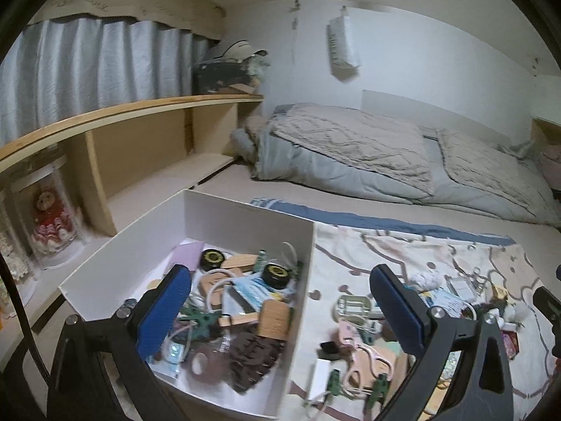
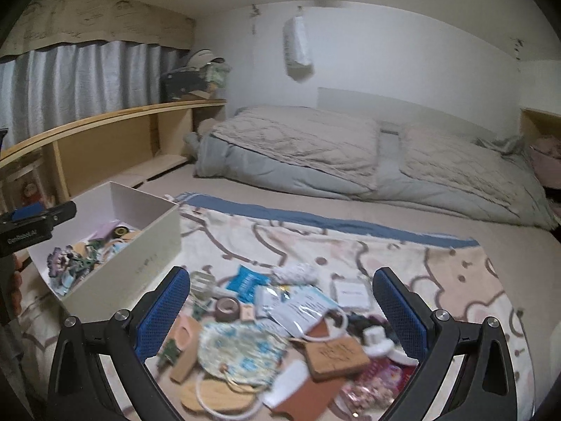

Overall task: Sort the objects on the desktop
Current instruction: 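Withdraw both open tools from the white box back toward the pile, then lower the left tool toward the white plastic ring while the right tool approaches the bead bag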

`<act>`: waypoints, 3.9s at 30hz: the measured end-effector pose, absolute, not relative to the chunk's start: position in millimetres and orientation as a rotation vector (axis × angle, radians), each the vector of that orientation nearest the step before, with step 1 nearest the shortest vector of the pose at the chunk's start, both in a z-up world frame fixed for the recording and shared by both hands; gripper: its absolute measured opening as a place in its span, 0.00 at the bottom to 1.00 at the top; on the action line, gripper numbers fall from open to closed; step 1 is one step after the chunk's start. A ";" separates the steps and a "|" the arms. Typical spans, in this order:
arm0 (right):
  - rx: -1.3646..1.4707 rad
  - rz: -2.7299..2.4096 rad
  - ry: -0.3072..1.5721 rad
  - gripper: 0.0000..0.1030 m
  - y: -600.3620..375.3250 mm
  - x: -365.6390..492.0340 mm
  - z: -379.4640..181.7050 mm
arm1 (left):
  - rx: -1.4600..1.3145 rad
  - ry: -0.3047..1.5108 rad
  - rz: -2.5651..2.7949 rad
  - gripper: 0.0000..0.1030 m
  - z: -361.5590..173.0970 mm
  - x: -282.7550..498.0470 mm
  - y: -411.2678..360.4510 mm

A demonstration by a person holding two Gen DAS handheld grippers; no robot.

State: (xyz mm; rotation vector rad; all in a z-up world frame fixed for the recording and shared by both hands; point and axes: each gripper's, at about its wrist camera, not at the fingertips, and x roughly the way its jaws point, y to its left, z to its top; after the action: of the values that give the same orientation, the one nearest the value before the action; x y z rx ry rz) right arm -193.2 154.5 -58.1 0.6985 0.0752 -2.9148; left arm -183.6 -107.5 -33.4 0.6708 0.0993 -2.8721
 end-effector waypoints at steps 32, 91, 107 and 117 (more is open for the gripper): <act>0.956 -3.139 -0.109 1.00 269.2 -180.5 -150.3 | 0.673 0.086 -3.028 1.00 -66.4 -177.7 -51.2; 1.526 -2.929 -0.125 1.00 285.8 -205.3 -235.5 | 1.502 -0.255 -2.883 0.99 -212.7 -148.5 43.0; 1.541 -2.903 -0.093 1.00 276.5 -180.2 -234.8 | 1.537 -0.160 -2.869 1.00 -210.5 -104.4 28.8; 1.555 -2.871 -0.085 1.00 272.2 -167.2 -232.5 | 1.475 0.125 -2.985 1.00 -192.5 -89.4 18.1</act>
State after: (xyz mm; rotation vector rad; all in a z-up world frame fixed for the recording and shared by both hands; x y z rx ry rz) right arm -167.2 272.2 -232.5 1.5545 -0.0853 -2.8706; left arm -89.4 18.1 -192.5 1.4749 0.1248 -2.9851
